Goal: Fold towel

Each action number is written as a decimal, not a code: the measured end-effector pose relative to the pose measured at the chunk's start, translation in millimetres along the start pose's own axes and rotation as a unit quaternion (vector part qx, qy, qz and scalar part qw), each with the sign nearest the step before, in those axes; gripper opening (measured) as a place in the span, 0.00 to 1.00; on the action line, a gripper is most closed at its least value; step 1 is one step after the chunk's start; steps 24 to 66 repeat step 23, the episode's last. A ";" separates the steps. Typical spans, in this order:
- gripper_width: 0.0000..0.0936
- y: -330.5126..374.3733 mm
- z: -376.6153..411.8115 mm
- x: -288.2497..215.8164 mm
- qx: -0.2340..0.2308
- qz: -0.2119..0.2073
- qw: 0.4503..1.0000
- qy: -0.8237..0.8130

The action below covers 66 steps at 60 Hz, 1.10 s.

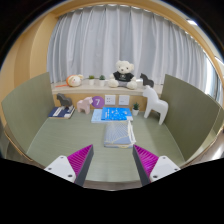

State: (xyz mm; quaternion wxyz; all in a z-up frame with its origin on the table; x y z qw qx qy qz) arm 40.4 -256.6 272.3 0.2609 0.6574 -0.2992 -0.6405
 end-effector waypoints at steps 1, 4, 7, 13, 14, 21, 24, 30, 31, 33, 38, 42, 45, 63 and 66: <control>0.85 2.3 0.8 1.5 0.001 -0.001 1.000 0.001; 0.85 8.9 3.5 5.8 0.000 -0.004 1.000 0.002; 0.85 14.6 6.0 8.6 -0.001 -0.008 1.000 0.004; 0.85 23.8 9.1 11.2 -0.002 -0.016 1.000 0.008; 0.85 24.9 9.6 11.6 -0.002 -0.017 1.000 0.009; 0.85 29.9 12.0 12.5 -0.001 -0.021 1.000 0.005; 0.85 31.2 12.3 12.3 -0.002 -0.022 1.000 0.005; 0.85 31.2 12.3 12.3 -0.002 -0.022 1.000 0.005; 0.85 31.2 12.3 12.3 -0.002 -0.022 1.000 0.005; 0.85 31.2 12.3 12.3 -0.002 -0.022 1.000 0.005; 0.85 31.2 12.3 12.3 -0.002 -0.022 1.000 0.005; 0.85 31.2 12.3 12.3 -0.002 -0.022 1.000 0.005; 0.85 31.2 12.3 12.3 -0.002 -0.022 1.000 0.005; 0.85 31.2 12.3 12.3 -0.002 -0.022 1.000 0.005; 0.85 31.2 12.3 12.3 -0.002 -0.022 1.000 0.005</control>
Point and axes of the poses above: the point between the fingertips, and its own axes, seen from behind it with the camera up: z to the left, x down, y backward, against the way the camera looks, the point moved 8 cm from there along y, backward, against the way the camera looks, and after that the axes turned 14 degrees about z, right-handed, at the moved point
